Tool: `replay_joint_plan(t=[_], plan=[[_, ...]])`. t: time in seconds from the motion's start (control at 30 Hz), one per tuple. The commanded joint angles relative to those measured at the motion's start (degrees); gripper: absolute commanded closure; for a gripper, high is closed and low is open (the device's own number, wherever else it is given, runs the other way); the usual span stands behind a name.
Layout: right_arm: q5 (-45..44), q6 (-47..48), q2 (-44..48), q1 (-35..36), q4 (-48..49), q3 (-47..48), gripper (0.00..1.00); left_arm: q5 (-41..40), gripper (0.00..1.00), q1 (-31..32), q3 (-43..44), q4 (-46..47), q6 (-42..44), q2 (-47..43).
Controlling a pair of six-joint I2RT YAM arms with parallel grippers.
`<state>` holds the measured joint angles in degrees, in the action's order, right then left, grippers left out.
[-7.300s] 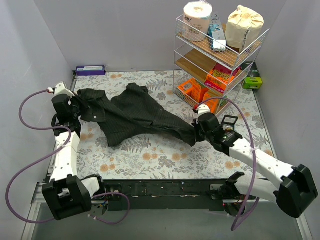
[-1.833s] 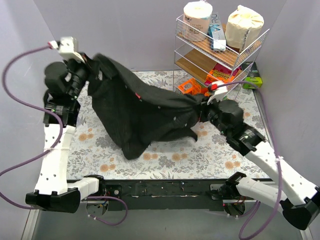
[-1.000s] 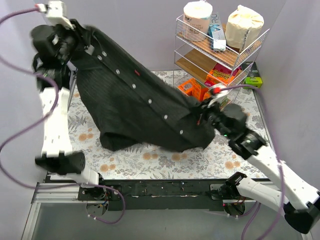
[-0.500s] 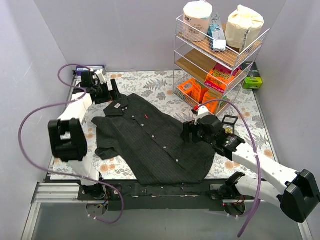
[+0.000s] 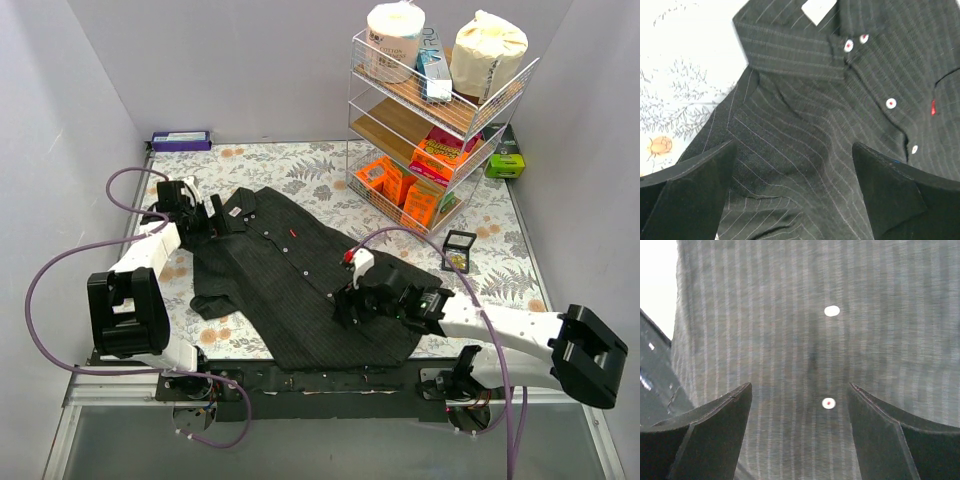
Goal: Pin the brooch onto the clothing
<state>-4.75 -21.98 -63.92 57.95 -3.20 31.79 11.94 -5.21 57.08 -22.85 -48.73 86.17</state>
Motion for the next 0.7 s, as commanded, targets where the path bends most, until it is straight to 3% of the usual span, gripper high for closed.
replay_joint_plan(t=[0.0,0.27,0.37,0.4,0.5,0.53,0.67], plan=[[-1.0,-2.4,-4.8,6.3,6.5,2.7,0.17,-2.8,0.02,-0.1,-2.0,0.5,0.7,-2.1],[-0.2,-0.9,-16.5,13.1,9.8,11.5,0.17,2.6,0.04,-0.1,-3.1,0.1,1.8,3.6],[1.3,-0.7,-18.9,13.6,11.4,13.5,0.17,3.7,0.21,-0.1,-2.9,0.2,1.8,4.6],[1.5,-0.7,-19.6,13.7,11.5,13.8,0.17,4.0,0.36,-0.1,-2.8,0.1,1.7,4.7],[1.8,-0.2,-21.7,13.9,11.8,14.7,0.17,5.9,0.54,-0.1,-2.6,0.2,1.5,5.6],[1.9,0.0,-22.1,14.0,12.2,14.9,0.17,6.5,0.65,-0.1,-2.6,0.5,1.3,5.8],[3.7,0.8,-25.5,14.2,13.7,16.1,0.2,10.0,0.85,-0.1,-1.7,1.3,0.6,6.5]])
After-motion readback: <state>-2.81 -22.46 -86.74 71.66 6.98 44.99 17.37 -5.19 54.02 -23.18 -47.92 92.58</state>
